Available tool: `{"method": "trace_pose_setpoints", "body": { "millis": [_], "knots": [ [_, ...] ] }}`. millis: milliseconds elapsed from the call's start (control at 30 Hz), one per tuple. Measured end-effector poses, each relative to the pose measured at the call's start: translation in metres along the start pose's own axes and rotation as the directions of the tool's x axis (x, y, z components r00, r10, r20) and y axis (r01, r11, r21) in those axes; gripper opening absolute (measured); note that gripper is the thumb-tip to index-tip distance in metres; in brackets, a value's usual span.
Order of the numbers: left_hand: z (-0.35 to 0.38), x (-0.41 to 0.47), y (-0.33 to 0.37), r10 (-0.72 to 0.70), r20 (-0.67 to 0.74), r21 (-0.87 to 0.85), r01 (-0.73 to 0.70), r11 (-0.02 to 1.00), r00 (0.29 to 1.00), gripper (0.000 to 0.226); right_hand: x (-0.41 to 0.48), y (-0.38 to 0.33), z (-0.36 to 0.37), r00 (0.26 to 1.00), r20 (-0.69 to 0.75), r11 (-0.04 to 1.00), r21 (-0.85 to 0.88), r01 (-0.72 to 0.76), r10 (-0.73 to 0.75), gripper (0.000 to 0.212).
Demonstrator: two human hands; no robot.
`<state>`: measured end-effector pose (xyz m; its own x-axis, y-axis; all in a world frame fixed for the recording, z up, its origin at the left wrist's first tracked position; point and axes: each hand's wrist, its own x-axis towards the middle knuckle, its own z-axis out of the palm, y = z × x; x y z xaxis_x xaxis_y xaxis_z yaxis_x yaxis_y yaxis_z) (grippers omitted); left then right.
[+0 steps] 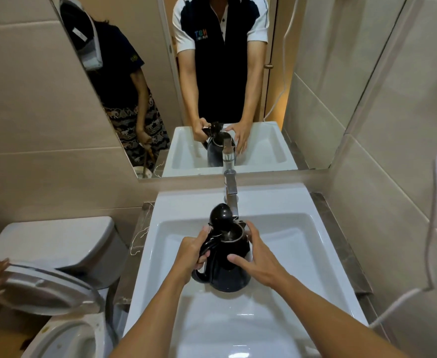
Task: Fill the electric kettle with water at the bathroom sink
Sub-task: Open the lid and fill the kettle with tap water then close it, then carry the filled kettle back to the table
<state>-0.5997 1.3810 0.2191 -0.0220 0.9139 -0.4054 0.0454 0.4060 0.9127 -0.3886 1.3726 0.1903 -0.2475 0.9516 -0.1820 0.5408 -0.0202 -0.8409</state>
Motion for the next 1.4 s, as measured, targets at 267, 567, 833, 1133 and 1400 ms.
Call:
{"method": "trace_pose_setpoints", "body": {
  "millis": [267, 567, 833, 1133, 1400],
  "knots": [
    [0.005, -0.028, -0.008, -0.020, -0.100, 0.017, 0.022, 1.000, 0.995, 0.061, 0.002, -0.005, 0.016, 0.994, 0.065, 0.996, 0.016, 0.092, -0.093, 0.126],
    [-0.020, -0.053, 0.001, 0.024, -0.156, -0.001, -0.024, 1.000, 0.988, 0.053, 0.008, -0.037, 0.039, 0.984, 0.020, 0.984, 0.017, 0.179, -0.179, 0.119],
    [-0.085, -0.097, 0.099, 0.242, -0.220, -0.036, -0.256, 0.966, 0.945, 0.053, 0.021, -0.171, 0.038, 0.909, -0.158, 0.921, -0.013, 0.389, -0.386, 0.107],
    [-0.164, -0.204, 0.203, 0.417, -0.501, -0.052, -0.507, 0.861, 0.759, 0.052, 0.023, -0.350, 0.042, 0.674, -0.135, 0.680, -0.002, 0.733, -0.727, 0.107],
    [-0.194, -0.351, 0.252, 0.411, -0.816, 0.183, -0.494, 0.850, 0.405, 0.045, -0.035, -0.481, 0.086, 0.399, -0.005, 0.376, 0.323, 0.868, -0.917, 0.111]
  ]
}}
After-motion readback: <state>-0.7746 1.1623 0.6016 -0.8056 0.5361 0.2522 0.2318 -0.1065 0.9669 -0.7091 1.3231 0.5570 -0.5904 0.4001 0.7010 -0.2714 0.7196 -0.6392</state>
